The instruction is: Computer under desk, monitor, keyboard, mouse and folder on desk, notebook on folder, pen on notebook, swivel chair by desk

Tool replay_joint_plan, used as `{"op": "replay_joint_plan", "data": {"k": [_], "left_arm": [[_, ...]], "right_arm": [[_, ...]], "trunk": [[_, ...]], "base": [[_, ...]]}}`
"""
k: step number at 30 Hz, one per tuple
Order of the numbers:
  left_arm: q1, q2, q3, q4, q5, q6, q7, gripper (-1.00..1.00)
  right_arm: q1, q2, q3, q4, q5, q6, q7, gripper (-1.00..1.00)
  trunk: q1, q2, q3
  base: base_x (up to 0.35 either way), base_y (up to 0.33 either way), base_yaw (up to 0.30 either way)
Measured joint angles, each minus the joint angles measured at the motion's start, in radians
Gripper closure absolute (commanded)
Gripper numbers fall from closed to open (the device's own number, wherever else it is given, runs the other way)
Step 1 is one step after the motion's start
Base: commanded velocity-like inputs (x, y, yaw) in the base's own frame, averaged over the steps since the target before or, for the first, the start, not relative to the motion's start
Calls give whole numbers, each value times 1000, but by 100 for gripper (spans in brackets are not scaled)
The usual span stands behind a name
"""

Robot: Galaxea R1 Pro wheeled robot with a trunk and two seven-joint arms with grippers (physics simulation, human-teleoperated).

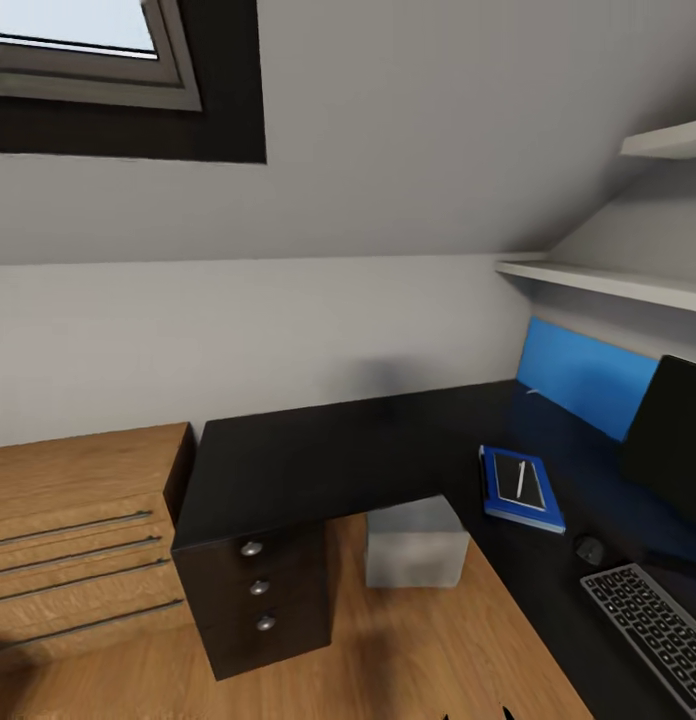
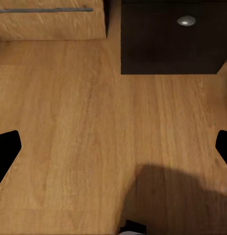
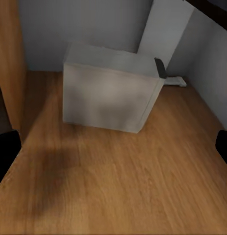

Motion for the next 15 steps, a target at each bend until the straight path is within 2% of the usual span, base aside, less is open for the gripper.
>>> {"op": "replay_joint_plan", "data": {"k": [1, 6, 10, 11, 15], "left_arm": [[1, 1, 0, 20, 1, -65, 0, -100], [29, 1, 0, 48, 1, -212, 3, -100], [36, -1, -1, 52, 1, -213, 4, -100], [37, -3, -1, 53, 1, -213, 5, -100], [38, -4, 1, 53, 2, -213, 6, -100]], "right_arm": [[3, -1, 1, 0, -1, -23, -1, -100], [7, 1, 1, 0, -5, -75, -3, -100], [7, 1, 1, 0, -5, -84, -19, -100], [7, 2, 0, 0, -5, -86, -62, -100], [7, 3, 2, -1, 1, -86, -115, -100]], "trunk": [[0, 0, 1], [0, 0, 4], [0, 0, 7], [0, 0, 7], [0, 0, 9]], "base": [[0, 0, 251], [0, 0, 254], [0, 0, 264], [0, 0, 270], [0, 0, 259]]}}
